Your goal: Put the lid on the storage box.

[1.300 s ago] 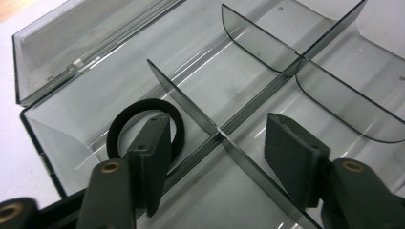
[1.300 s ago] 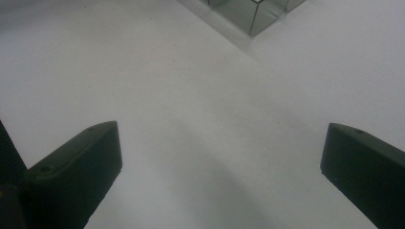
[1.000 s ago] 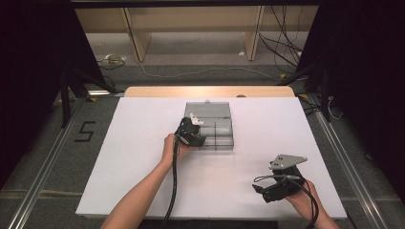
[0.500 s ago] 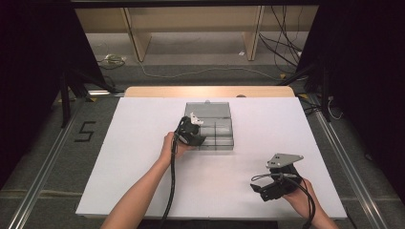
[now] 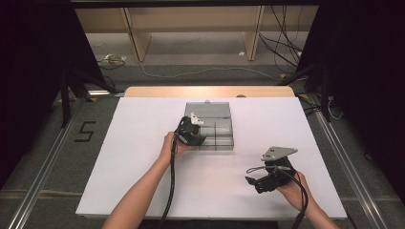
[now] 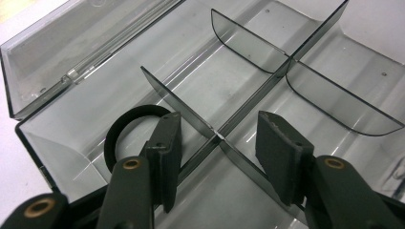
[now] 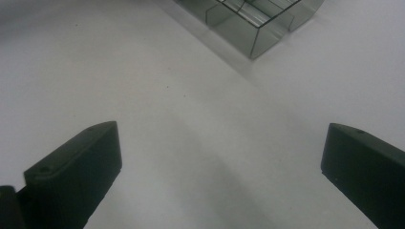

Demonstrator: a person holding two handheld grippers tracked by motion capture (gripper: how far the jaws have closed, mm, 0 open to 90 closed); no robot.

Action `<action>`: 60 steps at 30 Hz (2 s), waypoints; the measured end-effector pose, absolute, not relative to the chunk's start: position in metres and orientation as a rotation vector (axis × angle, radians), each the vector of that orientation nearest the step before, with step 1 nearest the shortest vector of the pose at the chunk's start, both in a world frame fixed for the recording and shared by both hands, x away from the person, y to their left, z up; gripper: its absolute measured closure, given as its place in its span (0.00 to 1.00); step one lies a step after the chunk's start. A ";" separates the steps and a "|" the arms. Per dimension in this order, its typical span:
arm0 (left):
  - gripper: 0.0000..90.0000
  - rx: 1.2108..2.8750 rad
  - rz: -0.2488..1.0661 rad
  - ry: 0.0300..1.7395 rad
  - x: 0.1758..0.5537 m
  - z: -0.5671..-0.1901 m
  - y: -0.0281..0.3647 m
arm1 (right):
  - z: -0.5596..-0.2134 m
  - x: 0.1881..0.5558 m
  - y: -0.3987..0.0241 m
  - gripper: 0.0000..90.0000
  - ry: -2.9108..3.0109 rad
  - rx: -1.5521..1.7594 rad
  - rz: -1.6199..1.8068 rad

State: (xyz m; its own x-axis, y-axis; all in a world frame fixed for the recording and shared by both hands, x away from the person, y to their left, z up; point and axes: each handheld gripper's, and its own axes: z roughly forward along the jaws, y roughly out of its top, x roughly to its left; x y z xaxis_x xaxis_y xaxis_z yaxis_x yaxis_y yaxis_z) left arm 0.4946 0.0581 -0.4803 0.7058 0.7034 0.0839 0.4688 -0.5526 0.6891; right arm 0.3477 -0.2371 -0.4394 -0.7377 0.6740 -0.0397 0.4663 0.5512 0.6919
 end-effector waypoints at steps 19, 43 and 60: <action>0.59 2.264 0.466 0.871 0.495 -0.480 0.058 | -0.441 0.407 -0.216 0.01 2.456 0.995 0.946; 0.59 2.266 0.473 0.863 0.494 -0.480 0.058 | -0.448 0.492 -0.215 0.98 2.307 1.163 0.944; 0.60 2.274 0.480 0.839 0.494 -0.480 0.057 | -0.462 0.534 -0.191 1.00 2.303 1.183 0.911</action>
State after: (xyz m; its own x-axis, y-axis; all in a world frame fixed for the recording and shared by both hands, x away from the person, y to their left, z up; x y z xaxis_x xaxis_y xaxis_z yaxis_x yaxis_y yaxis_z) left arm 0.4941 0.0572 -0.4802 0.7270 0.6781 0.1080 0.4365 -0.5778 0.6897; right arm 0.5342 -0.1911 -0.4621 -0.5653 0.8234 -0.0494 0.5665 0.4311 0.7023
